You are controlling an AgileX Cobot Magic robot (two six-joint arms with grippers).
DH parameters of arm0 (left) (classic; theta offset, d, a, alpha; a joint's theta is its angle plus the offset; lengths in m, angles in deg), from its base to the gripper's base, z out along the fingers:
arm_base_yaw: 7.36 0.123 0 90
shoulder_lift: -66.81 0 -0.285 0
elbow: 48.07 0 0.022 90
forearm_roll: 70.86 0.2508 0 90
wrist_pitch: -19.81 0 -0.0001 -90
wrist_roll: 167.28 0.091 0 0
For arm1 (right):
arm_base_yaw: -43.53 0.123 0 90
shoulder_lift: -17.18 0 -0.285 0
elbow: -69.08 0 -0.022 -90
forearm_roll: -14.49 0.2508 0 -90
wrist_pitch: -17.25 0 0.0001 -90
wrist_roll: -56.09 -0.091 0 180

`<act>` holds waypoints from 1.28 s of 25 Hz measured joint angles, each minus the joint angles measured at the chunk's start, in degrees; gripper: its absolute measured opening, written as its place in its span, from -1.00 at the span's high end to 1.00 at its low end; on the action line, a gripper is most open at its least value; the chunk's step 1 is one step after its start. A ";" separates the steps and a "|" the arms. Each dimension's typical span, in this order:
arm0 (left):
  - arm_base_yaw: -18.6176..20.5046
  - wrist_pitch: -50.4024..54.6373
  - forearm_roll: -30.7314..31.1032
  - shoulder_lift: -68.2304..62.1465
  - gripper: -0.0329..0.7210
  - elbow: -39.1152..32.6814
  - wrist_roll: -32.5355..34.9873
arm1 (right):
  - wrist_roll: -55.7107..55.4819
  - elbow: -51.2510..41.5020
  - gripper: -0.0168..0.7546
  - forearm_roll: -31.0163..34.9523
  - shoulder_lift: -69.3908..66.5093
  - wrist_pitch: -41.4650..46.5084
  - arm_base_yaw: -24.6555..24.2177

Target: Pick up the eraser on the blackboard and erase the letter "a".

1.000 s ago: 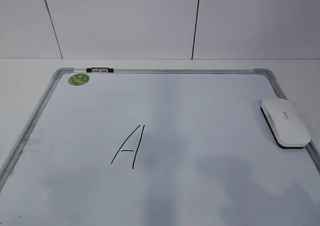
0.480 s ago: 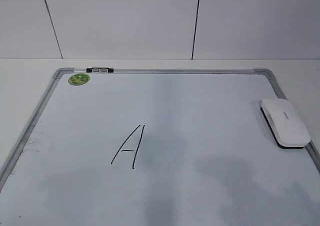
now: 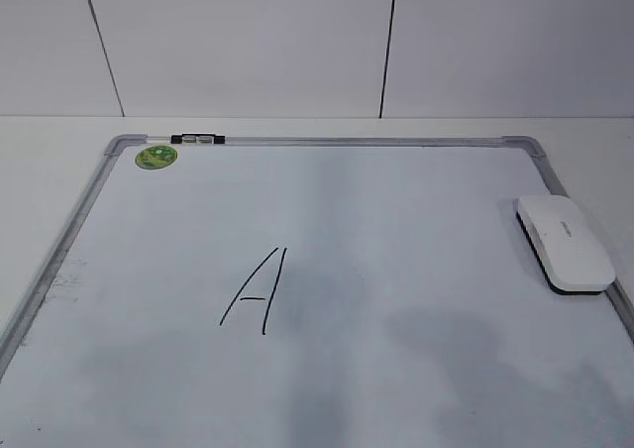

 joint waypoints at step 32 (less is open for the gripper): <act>9.74 0.12 0.02 9.69 0.29 -0.03 -0.13 | 0.00 -0.02 -0.49 -0.65 3.19 -0.13 -7.73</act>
